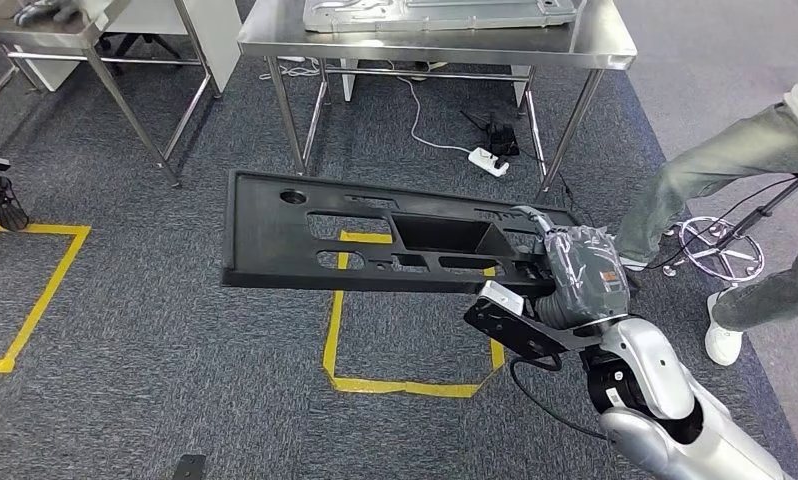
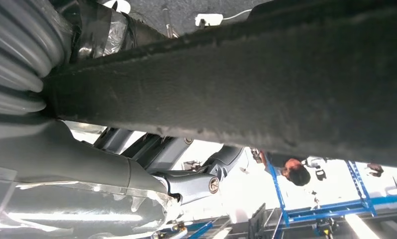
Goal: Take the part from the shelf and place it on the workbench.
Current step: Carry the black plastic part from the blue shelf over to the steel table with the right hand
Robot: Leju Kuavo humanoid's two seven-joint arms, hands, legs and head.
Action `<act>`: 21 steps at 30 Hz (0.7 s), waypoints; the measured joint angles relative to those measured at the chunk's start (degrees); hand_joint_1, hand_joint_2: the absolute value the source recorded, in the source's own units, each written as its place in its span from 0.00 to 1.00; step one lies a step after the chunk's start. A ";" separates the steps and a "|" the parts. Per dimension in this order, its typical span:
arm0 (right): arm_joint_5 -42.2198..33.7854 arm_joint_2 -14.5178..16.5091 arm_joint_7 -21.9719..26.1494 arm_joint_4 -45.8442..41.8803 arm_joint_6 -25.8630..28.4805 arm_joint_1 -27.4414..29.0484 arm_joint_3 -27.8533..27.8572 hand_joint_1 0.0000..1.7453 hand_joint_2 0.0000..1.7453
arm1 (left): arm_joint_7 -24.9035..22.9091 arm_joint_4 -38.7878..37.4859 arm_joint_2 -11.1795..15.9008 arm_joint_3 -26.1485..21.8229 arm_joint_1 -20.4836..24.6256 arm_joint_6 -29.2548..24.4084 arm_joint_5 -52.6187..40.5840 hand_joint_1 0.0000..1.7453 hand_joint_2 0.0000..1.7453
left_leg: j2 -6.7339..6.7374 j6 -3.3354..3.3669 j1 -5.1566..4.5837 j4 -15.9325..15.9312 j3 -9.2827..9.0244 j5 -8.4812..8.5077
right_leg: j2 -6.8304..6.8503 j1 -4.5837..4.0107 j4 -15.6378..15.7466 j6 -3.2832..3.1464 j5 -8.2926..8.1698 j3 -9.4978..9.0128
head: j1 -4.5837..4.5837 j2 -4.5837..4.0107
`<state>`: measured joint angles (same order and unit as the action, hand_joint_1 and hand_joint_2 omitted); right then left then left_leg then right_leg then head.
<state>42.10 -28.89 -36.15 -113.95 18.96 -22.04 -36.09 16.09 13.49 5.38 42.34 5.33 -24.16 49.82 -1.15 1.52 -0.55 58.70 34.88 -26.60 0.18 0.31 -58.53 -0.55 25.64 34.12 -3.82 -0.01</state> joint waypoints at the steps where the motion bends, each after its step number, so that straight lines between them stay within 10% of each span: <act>1: 0.20 0.00 -0.02 -0.29 -0.01 -0.03 0.00 1.00 1.00 | 0.06 0.00 0.06 0.02 0.00 -0.02 0.00 0.00 1.00 | 0.11 -0.34 0.05 1.30 0.55 -0.86 | 0.05 0.22 0.29 -0.24 -0.11 -0.22 | -0.08 -0.01; 6: 0.65 0.02 -0.05 -1.08 -0.07 0.06 -0.03 1.00 1.00 | 0.24 0.00 0.13 0.12 -0.10 -0.02 0.02 0.00 1.00 | 0.61 -1.73 0.86 15.29 7.92 -6.11 | 0.19 0.34 0.50 -0.72 0.18 -0.73 | -0.26 -0.01; 10: 0.74 0.02 -0.15 -1.45 -0.11 0.14 -0.07 1.00 1.00 | 0.24 0.00 0.24 0.18 -0.14 -0.03 0.03 0.00 1.00 | 0.89 -1.72 1.09 3.34 2.45 0.58 | 0.13 0.38 0.29 -0.02 1.04 -1.64 | -0.26 -0.01; 16: 1.15 0.07 -0.22 -2.02 -0.25 0.01 -0.07 1.00 1.00 | 0.30 0.00 0.23 0.31 -0.20 -0.01 0.05 0.00 1.00 | 0.79 0.45 0.85 -0.78 -0.03 0.88 | 0.13 0.38 -1.15 1.68 2.48 -1.28 | -0.16 -0.01; 21: 1.96 0.07 -0.59 -2.37 -0.57 0.06 -0.07 1.00 1.00 | 0.77 0.00 0.22 0.32 -0.04 -0.03 0.58 0.00 1.00 | 0.75 1.50 0.94 -1.06 -0.94 0.24 | 0.01 0.48 -16.83 2.25 7.96 7.67 | 0.20 -0.01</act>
<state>44.05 -28.83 -36.74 -116.32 18.39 -21.98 -36.15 16.85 13.49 5.60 42.66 5.29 -24.20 50.40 -0.40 3.02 0.39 57.63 33.94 -26.35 0.19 0.79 -75.37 1.70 33.60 41.79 -3.63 -0.02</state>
